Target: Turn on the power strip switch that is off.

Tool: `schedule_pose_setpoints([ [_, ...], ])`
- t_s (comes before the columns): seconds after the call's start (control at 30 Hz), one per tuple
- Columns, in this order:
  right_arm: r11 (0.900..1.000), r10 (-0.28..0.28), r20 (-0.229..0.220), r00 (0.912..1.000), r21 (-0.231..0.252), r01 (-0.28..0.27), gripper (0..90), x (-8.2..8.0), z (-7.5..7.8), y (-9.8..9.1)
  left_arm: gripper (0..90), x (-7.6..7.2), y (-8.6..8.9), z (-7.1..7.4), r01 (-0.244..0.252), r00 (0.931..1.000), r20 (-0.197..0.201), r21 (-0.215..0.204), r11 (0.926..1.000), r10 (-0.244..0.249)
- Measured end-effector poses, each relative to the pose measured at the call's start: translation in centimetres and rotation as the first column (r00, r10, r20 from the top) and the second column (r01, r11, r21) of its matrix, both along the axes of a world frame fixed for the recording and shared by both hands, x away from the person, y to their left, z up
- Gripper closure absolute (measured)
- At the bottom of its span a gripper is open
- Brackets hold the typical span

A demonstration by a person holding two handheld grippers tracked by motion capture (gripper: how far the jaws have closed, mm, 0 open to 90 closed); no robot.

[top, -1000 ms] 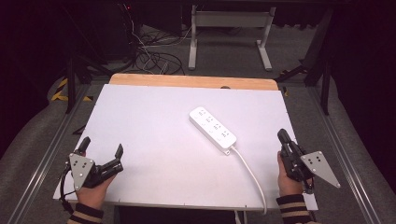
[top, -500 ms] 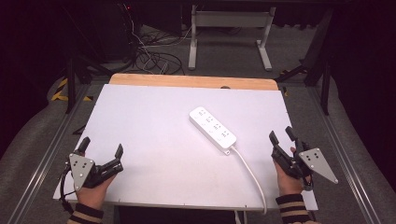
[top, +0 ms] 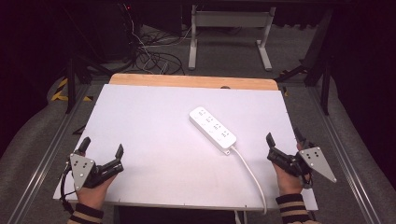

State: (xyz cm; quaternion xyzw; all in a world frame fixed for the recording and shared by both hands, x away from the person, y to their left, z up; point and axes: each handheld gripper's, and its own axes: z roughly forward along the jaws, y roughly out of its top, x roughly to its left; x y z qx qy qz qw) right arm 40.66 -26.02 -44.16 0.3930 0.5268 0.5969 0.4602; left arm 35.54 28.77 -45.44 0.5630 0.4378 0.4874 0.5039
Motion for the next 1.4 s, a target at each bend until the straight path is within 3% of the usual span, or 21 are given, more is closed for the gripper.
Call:
schedule_pose_setpoints([
  [0.8,0.9999,0.005,-0.01,0.9999,0.009,-0.005,6.7,0.14,-0.05,-0.04,0.1,-0.01,0.01,-0.01,0.0,1.0,-0.002,0.002,1.0,0.0],
  [1.4,1.0,0.004,-0.041,0.9991,-0.003,-0.005,7.2,-0.1,-0.38,-0.12,0.2,0.26,-0.37,0.03,0.012,0.9999,-0.005,-0.001,0.9999,-0.012],
])
